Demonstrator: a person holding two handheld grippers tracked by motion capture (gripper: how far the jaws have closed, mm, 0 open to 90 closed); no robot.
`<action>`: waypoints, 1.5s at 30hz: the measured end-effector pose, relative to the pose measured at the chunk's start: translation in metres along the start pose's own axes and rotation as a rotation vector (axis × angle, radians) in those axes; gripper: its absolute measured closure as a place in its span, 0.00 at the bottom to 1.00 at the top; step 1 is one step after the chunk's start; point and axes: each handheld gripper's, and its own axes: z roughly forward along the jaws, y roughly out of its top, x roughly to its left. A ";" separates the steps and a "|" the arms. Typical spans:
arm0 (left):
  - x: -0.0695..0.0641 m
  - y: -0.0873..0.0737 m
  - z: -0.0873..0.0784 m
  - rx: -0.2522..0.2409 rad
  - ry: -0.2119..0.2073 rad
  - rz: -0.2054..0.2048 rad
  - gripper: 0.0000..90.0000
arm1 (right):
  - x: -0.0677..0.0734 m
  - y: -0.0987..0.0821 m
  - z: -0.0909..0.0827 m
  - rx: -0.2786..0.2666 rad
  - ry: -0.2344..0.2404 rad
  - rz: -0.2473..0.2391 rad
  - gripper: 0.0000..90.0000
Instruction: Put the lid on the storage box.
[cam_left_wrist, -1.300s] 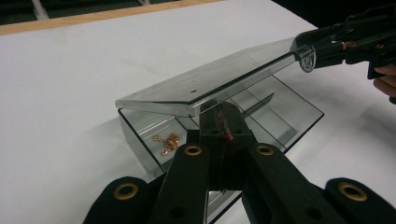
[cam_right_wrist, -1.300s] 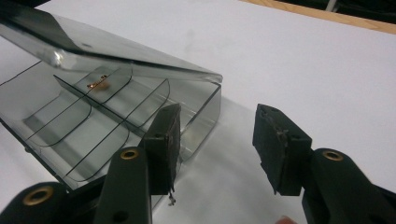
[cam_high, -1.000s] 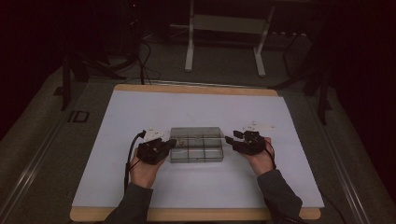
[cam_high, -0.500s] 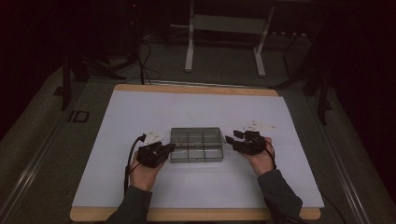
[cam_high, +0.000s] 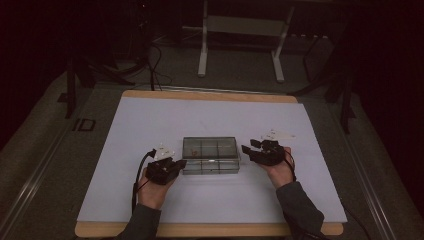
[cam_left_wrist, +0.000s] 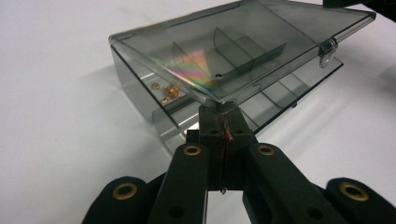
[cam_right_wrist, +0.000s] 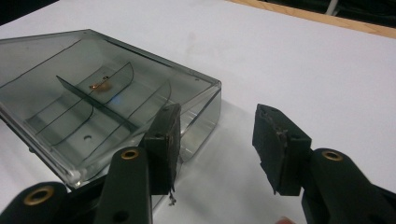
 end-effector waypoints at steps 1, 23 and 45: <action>0.000 -0.001 0.000 0.001 0.001 -0.001 0.99 | 0.000 0.000 0.000 0.000 -0.001 0.000 0.58; -0.005 -0.013 0.000 0.023 0.028 0.030 0.99 | 0.000 0.000 0.001 0.004 0.001 -0.001 0.57; -0.008 -0.025 0.003 0.063 0.013 0.047 0.98 | 0.001 0.001 0.001 0.006 0.000 -0.010 0.58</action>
